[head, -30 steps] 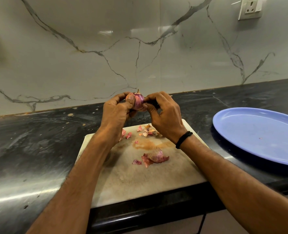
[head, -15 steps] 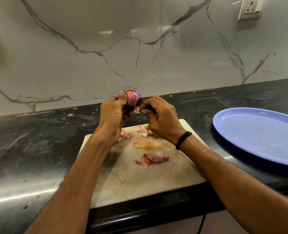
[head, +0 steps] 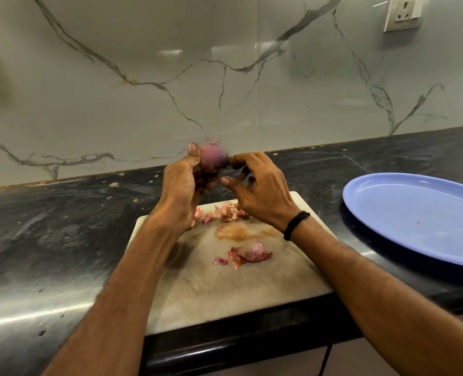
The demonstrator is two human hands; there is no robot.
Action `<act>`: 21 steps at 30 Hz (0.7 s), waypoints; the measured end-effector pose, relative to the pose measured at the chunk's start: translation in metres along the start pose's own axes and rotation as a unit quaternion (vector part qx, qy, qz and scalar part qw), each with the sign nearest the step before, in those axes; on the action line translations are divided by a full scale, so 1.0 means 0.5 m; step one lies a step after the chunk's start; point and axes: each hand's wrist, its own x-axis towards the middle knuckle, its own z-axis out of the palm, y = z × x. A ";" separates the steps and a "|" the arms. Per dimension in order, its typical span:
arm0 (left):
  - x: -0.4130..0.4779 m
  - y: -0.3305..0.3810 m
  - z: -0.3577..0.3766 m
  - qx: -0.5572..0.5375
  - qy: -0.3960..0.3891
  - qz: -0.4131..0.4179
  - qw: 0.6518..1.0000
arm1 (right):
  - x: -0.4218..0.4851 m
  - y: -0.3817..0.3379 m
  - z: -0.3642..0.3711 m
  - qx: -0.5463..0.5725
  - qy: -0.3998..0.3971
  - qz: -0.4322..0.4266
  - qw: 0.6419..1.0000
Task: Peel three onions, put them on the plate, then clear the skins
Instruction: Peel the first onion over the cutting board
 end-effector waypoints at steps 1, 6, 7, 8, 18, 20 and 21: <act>-0.001 0.001 0.000 0.001 -0.002 0.001 1.000 | 0.002 -0.002 -0.001 0.010 0.006 0.005 1.000; -0.004 -0.006 0.001 0.040 -0.031 0.014 0.999 | 0.007 -0.010 -0.008 0.067 0.002 0.039 0.997; -0.003 -0.007 0.001 0.050 -0.036 0.016 0.998 | 0.008 -0.010 -0.010 0.078 -0.006 0.046 0.996; -0.001 -0.009 0.002 0.060 -0.041 0.017 0.997 | 0.008 -0.010 -0.011 0.082 -0.016 0.048 0.995; 0.008 -0.011 0.001 0.099 -0.063 0.029 0.993 | 0.004 -0.004 -0.004 0.040 -0.032 0.055 0.997; 0.009 -0.012 -0.003 0.109 -0.088 0.042 0.989 | 0.005 -0.003 -0.005 0.023 -0.018 0.059 0.998; 0.008 -0.012 -0.004 0.106 -0.101 0.045 0.988 | 0.005 -0.002 -0.005 0.015 -0.014 0.060 0.998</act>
